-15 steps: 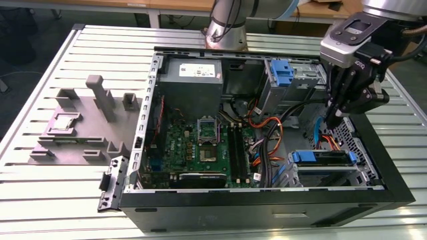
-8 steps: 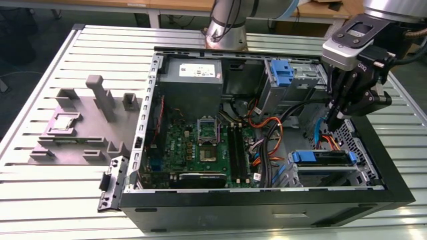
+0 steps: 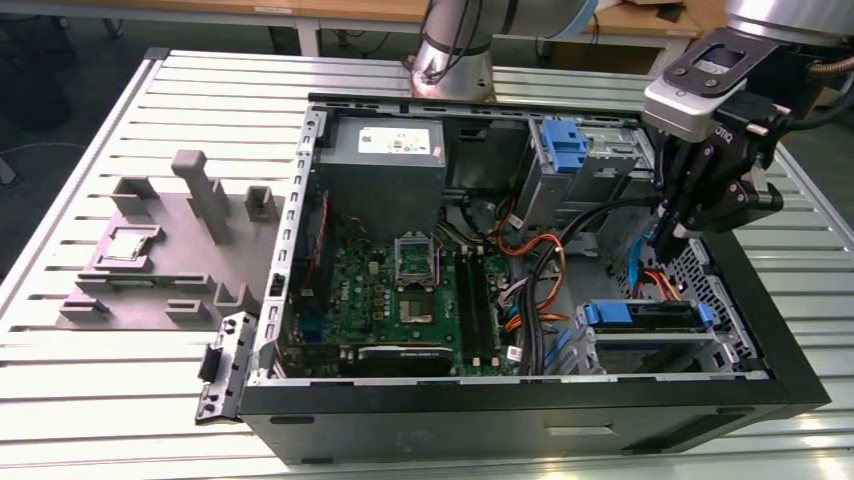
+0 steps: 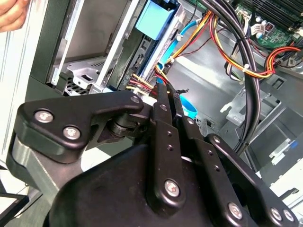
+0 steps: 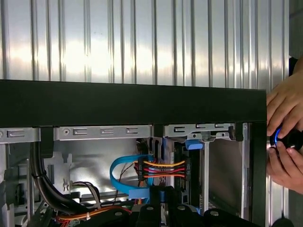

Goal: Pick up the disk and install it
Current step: 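Insert the second disk wire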

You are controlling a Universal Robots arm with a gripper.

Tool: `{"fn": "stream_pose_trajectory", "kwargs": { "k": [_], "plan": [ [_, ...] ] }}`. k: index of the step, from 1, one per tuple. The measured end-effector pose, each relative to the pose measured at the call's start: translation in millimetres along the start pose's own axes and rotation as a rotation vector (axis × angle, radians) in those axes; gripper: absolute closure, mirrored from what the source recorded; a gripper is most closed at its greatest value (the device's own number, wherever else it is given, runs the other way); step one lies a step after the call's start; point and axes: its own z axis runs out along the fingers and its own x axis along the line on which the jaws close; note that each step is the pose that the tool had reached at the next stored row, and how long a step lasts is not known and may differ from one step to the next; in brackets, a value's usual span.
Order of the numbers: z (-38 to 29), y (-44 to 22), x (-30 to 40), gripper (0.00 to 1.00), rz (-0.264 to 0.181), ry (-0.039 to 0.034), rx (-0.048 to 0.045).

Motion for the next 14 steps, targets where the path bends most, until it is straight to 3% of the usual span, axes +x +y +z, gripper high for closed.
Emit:
{"fn": "stream_pose_trajectory", "kwargs": {
  "k": [4, 10, 12, 14],
  "plan": [
    [0.2, -7.0, -0.2, 0.84, 0.000, -0.0001, -0.0007],
    [0.8, -21.7, -1.0, 0.84, 0.002, 0.0013, -0.0115],
    [1.1, -23.4, -1.7, 0.84, 0.002, 0.0068, -0.0145],
    [1.5, -24.1, -3.0, 0.84, 0.002, 0.0180, -0.0162]
  ]
}}
